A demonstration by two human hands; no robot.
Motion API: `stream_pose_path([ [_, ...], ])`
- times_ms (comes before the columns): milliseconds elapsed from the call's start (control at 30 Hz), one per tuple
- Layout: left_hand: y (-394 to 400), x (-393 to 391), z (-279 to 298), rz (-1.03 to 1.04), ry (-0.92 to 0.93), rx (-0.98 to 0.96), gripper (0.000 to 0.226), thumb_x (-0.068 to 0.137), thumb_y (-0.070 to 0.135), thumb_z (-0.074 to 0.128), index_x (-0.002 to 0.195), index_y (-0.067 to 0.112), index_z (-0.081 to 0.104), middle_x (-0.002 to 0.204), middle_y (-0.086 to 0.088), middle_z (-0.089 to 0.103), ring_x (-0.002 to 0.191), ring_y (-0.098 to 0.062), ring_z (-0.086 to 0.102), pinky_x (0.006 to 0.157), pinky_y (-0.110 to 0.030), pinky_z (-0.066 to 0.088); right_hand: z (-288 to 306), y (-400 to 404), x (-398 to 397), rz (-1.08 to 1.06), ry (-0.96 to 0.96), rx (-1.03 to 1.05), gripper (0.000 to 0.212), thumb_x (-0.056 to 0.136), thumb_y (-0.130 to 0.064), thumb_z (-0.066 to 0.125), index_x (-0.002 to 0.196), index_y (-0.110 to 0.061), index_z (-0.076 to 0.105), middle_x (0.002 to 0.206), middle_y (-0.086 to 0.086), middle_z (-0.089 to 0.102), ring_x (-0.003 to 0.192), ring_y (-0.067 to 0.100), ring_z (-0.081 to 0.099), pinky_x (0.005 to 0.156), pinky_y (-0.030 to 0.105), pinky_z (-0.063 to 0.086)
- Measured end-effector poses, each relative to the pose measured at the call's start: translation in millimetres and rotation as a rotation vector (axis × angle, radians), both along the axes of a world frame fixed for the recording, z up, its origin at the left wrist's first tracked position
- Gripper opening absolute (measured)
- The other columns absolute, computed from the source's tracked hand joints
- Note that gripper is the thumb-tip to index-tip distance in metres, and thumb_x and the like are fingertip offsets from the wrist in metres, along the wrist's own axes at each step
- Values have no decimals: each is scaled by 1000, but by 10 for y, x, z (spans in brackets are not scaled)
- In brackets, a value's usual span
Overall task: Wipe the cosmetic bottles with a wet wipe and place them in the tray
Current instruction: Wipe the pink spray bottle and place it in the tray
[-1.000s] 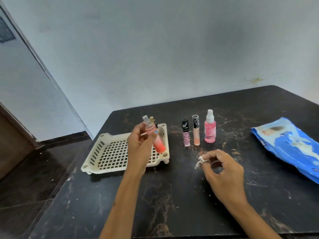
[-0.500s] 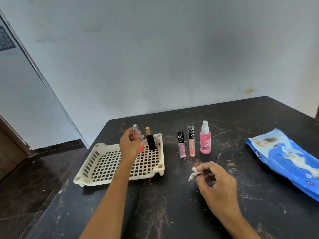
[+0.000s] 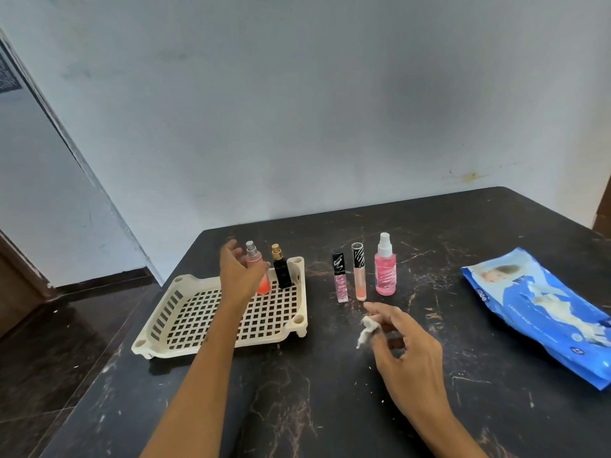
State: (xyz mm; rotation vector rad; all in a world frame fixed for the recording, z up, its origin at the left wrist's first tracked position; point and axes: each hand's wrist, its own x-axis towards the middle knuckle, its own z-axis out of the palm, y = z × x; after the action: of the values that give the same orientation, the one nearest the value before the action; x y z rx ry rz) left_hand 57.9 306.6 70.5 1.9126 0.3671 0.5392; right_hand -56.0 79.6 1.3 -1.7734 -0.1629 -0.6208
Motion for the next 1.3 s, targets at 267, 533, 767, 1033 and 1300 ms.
stream_pose_path([
  [267, -908, -201, 406, 46, -647, 422, 36, 87, 31, 59, 119, 14, 54, 120, 4, 53, 115, -11, 47, 106, -41, 29, -13, -10, 14, -25, -21, 4, 50, 78, 13, 66, 96, -34, 70, 84, -15, 67, 74, 3, 64, 55, 9, 45],
  [533, -1737, -37, 334, -271, -65, 1155, 37, 93, 47, 45, 113, 22, 61, 119, 3, 63, 130, -17, 41, 111, -48, -3, 25, -70, 31, 24, 202, 308, 32, 81, 9, 57, 77, -18, 72, 69, -8, 71, 58, 2, 63, 57, 14, 46],
  [767, -1858, -46, 285, -277, -60, 1071, 23, 95, 31, 47, 104, 19, 65, 94, 2, 69, 99, -15, 62, 113, -40, -6, 39, -96, 63, 56, 315, 595, 21, 82, -2, 64, 80, -20, 73, 73, 4, 73, 61, 10, 59, 56, 26, 45],
  [1033, -1657, -437, 526, -260, -270, 846, 19, 95, 29, 50, 102, 18, 64, 94, 3, 71, 92, -12, 64, 109, -29, 23, 38, -95, 75, 6, 306, 564, 20, 84, 0, 61, 88, -18, 70, 74, -4, 74, 70, 6, 68, 64, 17, 51],
  [1300, -1321, -912, 512, -413, -251, 495, 4, 85, 23, 65, 88, 21, 67, 80, 16, 66, 79, 3, 64, 77, -17, 50, 28, -67, 37, 53, 285, 323, 21, 91, -6, 56, 78, -16, 70, 61, -6, 69, 45, -2, 49, 47, 10, 35],
])
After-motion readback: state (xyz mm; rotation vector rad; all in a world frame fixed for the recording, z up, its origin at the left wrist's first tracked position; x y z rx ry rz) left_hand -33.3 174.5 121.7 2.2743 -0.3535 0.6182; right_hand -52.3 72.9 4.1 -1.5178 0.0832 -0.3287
